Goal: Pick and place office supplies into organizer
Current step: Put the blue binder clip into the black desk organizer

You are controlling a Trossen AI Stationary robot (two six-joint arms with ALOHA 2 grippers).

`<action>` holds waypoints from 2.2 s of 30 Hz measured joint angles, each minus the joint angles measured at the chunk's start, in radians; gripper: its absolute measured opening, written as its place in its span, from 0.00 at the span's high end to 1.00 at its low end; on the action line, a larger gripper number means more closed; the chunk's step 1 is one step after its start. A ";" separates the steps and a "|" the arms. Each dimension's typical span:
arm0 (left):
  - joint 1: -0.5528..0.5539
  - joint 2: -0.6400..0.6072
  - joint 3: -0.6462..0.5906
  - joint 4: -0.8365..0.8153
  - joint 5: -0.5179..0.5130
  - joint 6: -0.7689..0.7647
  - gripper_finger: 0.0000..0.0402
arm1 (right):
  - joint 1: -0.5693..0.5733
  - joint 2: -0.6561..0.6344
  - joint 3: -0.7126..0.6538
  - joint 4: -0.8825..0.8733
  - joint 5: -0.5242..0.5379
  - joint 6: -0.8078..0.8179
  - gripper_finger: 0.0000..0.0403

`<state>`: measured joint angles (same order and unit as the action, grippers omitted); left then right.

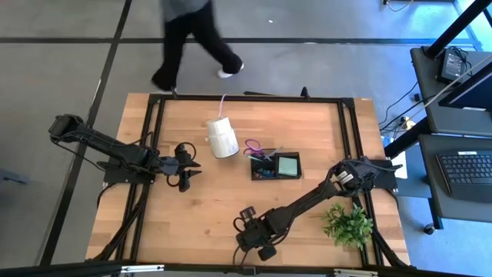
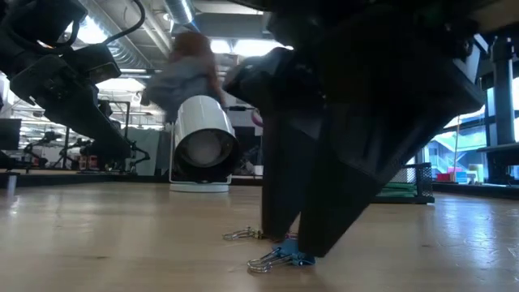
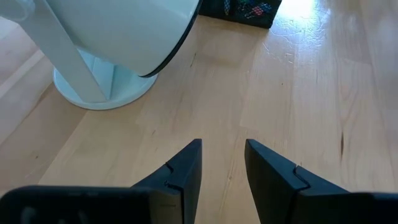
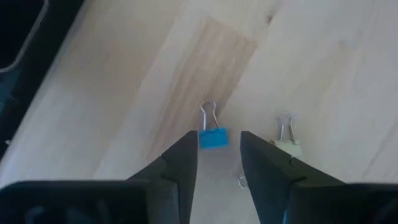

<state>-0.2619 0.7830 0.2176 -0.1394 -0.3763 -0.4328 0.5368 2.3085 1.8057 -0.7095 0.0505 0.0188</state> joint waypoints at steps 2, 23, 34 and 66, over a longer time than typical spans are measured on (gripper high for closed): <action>0.000 0.000 0.000 0.000 0.000 0.000 0.71 | 0.000 0.004 0.000 0.006 0.000 -0.004 0.69; 0.000 0.000 0.000 0.000 0.000 -0.002 0.71 | -0.002 0.011 0.000 0.020 0.000 0.159 0.69; 0.000 0.000 0.000 0.000 0.000 -0.003 0.71 | -0.002 0.011 0.001 0.010 0.002 -0.020 0.69; 0.000 0.000 0.000 0.000 0.000 -0.018 0.71 | -0.001 0.011 0.001 0.009 -0.011 0.031 0.87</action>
<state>-0.2619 0.7830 0.2176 -0.1390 -0.3767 -0.4507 0.5358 2.3196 1.8069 -0.7010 0.0395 0.0502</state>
